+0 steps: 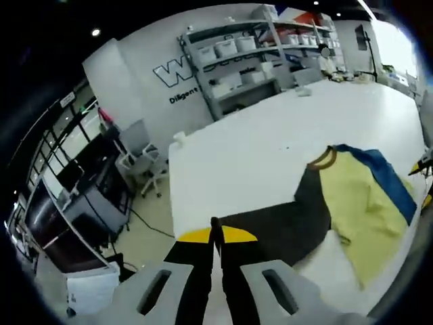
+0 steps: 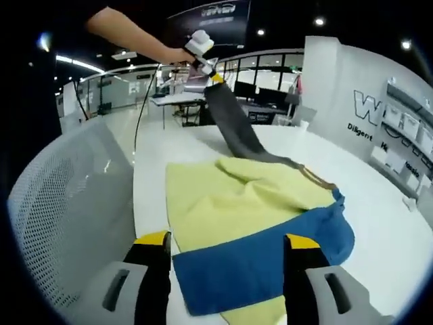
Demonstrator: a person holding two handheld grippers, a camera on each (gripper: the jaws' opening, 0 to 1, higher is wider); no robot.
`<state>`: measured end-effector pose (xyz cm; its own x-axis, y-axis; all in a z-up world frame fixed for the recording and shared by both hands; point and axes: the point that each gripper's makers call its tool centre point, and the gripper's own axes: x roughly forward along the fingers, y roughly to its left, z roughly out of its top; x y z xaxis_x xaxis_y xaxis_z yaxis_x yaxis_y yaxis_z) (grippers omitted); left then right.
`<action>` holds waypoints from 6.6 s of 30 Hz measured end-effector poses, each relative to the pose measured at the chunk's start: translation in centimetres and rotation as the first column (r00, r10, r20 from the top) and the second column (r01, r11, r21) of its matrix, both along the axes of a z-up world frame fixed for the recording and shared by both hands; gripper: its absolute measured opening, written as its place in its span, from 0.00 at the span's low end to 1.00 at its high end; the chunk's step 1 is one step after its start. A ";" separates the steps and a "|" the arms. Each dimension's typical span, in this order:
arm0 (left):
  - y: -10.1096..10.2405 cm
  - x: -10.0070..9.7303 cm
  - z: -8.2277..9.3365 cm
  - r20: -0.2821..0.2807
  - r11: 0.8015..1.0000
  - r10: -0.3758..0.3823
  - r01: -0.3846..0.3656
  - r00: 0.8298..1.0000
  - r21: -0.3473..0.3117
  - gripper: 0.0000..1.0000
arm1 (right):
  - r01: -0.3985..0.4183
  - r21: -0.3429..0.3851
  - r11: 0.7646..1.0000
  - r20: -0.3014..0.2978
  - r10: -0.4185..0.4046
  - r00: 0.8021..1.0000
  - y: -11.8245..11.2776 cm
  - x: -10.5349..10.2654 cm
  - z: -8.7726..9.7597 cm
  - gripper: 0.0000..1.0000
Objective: Fold the garment on the visible template until the final outline fits inside the template.
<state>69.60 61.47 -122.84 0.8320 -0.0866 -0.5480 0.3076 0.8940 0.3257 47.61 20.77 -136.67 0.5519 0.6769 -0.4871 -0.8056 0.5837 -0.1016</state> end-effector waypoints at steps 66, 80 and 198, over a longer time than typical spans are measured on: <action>7.3 -5.1 -12.4 -0.097 0.986 0.163 -0.157 0.982 0.063 0.19 | 0.124 0.046 0.991 -0.083 -0.120 0.989 -3.5 1.9 1.1 0.67; 5.3 -5.7 -12.2 -0.097 0.998 0.062 -0.060 0.993 0.021 0.23 | 0.071 0.029 0.997 -0.139 -0.066 0.988 -2.0 -0.1 -0.3 0.45; -16.0 -18.8 -20.7 -0.348 0.800 -0.560 0.600 0.752 0.010 0.96 | -0.269 -0.288 0.919 -0.185 0.222 0.957 0.8 -5.2 -6.5 0.00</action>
<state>50.85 45.48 -143.58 0.4243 -0.4166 -0.8040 0.8566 0.4725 0.2072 42.38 21.59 -143.16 0.2947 0.5862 -0.7547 -0.9389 0.3247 -0.1144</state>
